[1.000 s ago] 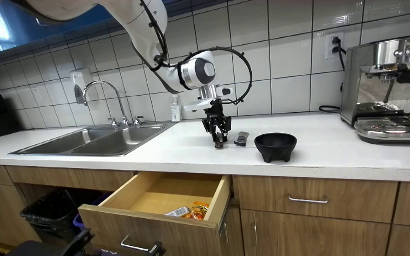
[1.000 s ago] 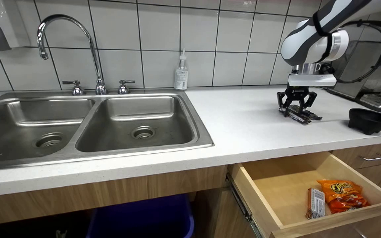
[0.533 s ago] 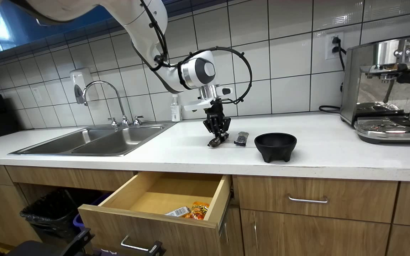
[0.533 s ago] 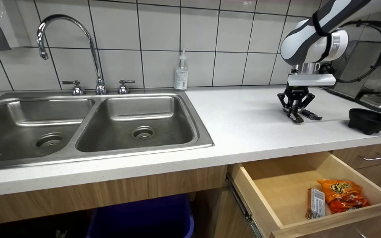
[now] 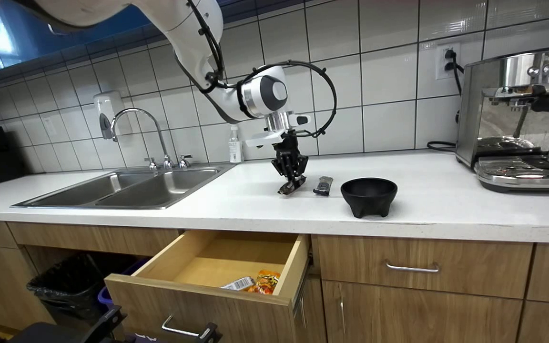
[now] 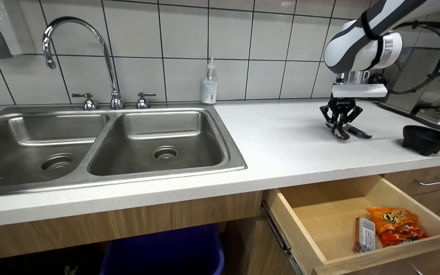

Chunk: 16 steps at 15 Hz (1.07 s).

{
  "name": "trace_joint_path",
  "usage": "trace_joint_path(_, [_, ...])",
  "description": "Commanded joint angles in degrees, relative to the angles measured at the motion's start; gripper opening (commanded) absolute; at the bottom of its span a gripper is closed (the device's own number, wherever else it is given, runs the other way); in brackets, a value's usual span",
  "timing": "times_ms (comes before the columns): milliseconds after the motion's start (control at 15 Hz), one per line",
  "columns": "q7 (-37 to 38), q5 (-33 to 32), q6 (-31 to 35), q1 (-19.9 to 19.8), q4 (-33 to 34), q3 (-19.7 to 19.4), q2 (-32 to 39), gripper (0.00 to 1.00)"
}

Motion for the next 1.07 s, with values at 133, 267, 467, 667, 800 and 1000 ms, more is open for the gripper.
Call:
trace_joint_path(133, [0.0, 0.2, 3.2, 0.4, -6.1, 0.3, -5.1, 0.05])
trace_joint_path(267, [0.4, 0.1, 4.9, 0.8, -8.6, 0.2, -6.8, 0.05])
trace_joint_path(467, [1.8, 0.1, 7.7, 1.6, -13.4, -0.1, -9.7, 0.05])
trace_joint_path(667, [3.2, 0.2, 10.5, 2.3, -18.2, -0.2, -12.7, 0.05])
trace_joint_path(800, [4.6, 0.3, 12.1, 2.7, -21.4, -0.4, -14.7, 0.05])
trace_joint_path(1000, [7.6, 0.5, 14.7, 3.5, -26.5, -0.7, -17.8, 0.05])
